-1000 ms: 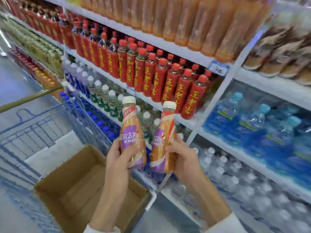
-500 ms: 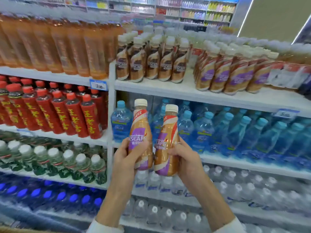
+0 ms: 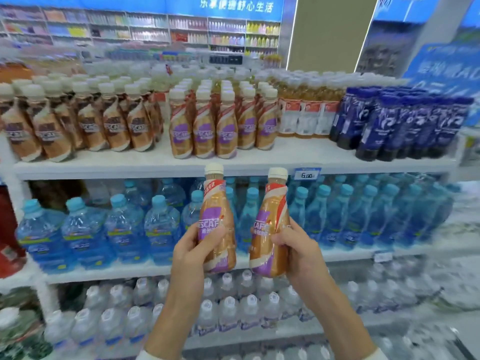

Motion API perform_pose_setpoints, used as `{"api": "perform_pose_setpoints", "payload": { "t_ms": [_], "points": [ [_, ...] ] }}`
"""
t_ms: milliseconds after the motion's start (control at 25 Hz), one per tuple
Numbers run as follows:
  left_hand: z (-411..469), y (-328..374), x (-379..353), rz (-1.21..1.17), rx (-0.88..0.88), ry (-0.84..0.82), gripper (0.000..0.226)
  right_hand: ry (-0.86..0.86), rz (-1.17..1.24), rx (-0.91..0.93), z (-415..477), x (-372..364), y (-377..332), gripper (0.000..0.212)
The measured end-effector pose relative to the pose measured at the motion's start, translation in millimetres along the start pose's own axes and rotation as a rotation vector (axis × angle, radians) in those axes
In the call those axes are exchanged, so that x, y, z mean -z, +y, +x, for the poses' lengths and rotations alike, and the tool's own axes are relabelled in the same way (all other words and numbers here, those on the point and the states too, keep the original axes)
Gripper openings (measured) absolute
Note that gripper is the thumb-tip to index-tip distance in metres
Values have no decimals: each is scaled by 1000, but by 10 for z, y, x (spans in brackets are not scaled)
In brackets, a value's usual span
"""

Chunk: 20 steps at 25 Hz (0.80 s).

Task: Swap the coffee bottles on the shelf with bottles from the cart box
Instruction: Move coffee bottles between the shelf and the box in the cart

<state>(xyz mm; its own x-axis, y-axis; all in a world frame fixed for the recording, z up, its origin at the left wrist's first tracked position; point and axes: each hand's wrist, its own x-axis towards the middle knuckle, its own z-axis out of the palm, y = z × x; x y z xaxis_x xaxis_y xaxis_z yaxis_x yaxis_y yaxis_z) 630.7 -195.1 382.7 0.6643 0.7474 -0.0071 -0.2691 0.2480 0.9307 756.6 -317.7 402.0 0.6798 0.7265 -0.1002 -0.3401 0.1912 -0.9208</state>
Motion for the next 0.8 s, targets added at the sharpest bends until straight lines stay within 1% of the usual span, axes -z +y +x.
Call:
{"api": "perform_pose_setpoints", "payload": {
  "t_ms": [120, 200, 360, 400, 480, 520, 640, 680, 800],
  "points": [
    [136, -72, -288, 45, 1, -41, 24, 32, 14, 11, 120, 317, -126, 67],
    [312, -72, -430, 83, -8, -61, 30, 40, 22, 10, 224, 465, -219, 68],
    [803, 11, -699, 115, -34, -66, 44, 66, -17, 14, 503, 643, -398, 45],
    [925, 34, -777, 126, -37, -70, 49, 91, -22, 11, 587, 681, -429, 45],
    [1164, 91, -935, 143, -60, -69, 54, 118, -48, 20, 744, 740, -537, 53],
    [1281, 111, -1002, 152, -74, -75, 53, 120, -71, 32, 820, 762, -603, 54],
    [1585, 144, -1183, 176, -110, -121, 43, 112, -95, 93, 1100, 826, -778, 37],
    [1667, 152, -1230, 185, -119, -122, 40, 113, -99, 112, 1200, 843, -836, 35],
    [1905, 193, -1366, 241, -183, -107, 34, 113, -160, 171, 1492, 859, -1023, 37]
  ]
}}
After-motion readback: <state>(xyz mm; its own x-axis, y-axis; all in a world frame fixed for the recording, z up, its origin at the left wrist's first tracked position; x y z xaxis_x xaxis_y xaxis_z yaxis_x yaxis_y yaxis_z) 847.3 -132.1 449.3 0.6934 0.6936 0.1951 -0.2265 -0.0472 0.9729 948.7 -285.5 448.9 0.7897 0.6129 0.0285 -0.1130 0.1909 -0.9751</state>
